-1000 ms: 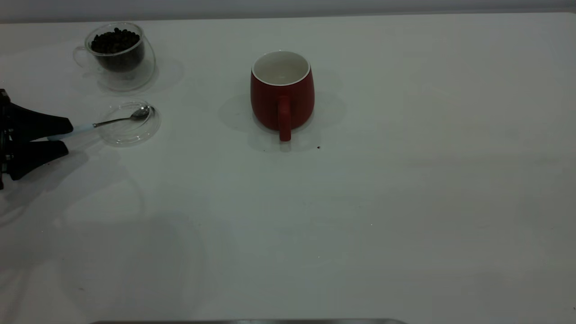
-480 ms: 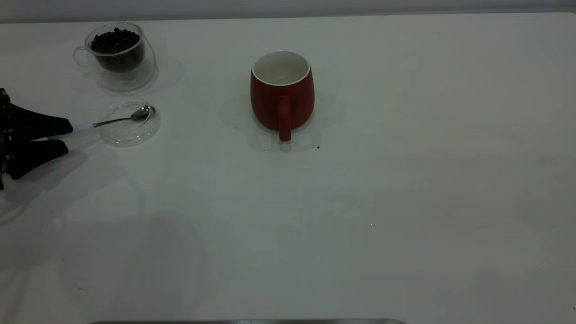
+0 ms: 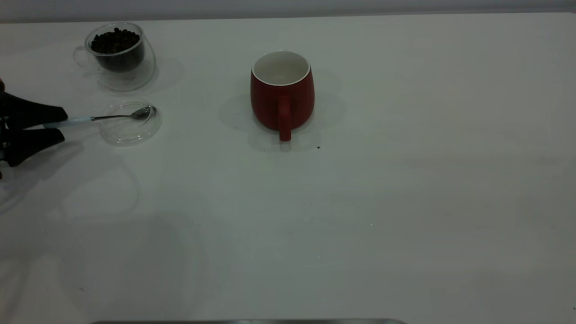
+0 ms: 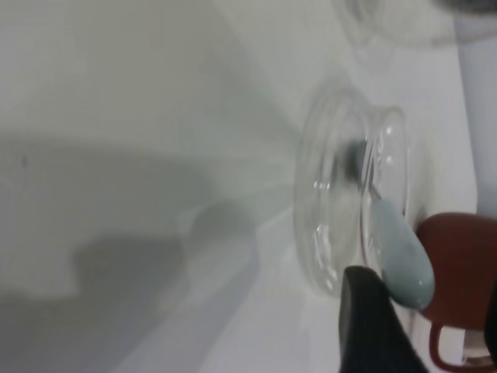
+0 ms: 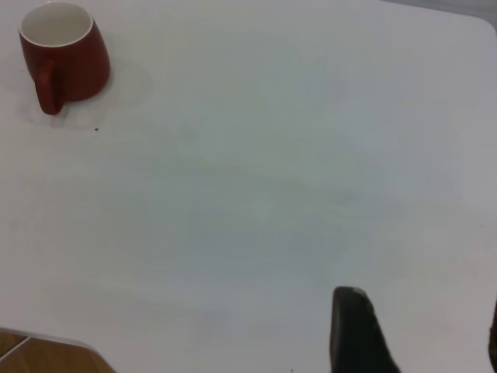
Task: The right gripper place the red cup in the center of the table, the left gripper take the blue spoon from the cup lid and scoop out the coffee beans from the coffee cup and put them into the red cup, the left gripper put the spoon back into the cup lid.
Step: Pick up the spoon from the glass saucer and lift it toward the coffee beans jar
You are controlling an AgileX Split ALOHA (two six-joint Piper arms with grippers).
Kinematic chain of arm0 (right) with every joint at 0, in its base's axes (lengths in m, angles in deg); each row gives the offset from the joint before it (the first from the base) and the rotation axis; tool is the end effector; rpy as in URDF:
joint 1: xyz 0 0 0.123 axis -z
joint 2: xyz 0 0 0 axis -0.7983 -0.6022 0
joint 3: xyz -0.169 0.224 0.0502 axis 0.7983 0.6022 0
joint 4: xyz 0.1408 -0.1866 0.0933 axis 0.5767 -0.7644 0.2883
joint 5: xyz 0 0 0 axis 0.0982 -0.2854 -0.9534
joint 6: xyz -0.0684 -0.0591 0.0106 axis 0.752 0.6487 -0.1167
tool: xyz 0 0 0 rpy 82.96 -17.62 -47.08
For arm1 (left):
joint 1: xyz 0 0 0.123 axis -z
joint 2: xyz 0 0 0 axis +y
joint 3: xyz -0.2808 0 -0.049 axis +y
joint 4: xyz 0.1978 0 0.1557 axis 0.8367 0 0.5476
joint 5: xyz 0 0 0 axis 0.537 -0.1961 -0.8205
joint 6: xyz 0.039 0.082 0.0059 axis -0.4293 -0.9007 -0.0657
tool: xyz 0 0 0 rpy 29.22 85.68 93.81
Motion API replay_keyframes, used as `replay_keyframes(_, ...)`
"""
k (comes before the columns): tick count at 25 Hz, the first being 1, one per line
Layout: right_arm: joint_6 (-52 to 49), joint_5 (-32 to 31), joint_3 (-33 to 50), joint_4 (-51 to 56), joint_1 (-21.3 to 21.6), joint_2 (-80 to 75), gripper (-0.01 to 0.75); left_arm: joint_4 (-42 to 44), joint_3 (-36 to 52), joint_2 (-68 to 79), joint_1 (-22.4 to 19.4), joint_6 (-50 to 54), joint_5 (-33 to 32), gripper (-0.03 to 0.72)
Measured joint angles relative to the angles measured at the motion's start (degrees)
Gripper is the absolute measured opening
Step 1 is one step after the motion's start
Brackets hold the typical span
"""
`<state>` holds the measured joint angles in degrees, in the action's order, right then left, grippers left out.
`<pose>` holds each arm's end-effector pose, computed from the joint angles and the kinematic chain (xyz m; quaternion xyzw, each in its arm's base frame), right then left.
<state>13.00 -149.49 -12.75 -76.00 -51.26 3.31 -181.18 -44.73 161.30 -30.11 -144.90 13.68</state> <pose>-0.0073 0.0126 0.2635 -0.0798 0.8692 0.0191 0.4876 0.3151 0.1006 -0.0395 -0.2865 0.8406 -0.4041 0.2191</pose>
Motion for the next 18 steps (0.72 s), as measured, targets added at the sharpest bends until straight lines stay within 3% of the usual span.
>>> replay_keyframes(13,0.00,0.00,0.00,0.00,0.00,0.00,0.439,3.95,-0.61,0.16,0.00,2.01,0.74,0.415)
replay_keyframes(18,0.00,0.00,0.00,0.00,0.00,0.00,0.439,6.87,-0.61,-0.84,-2.84,2.80,1.73,0.415)
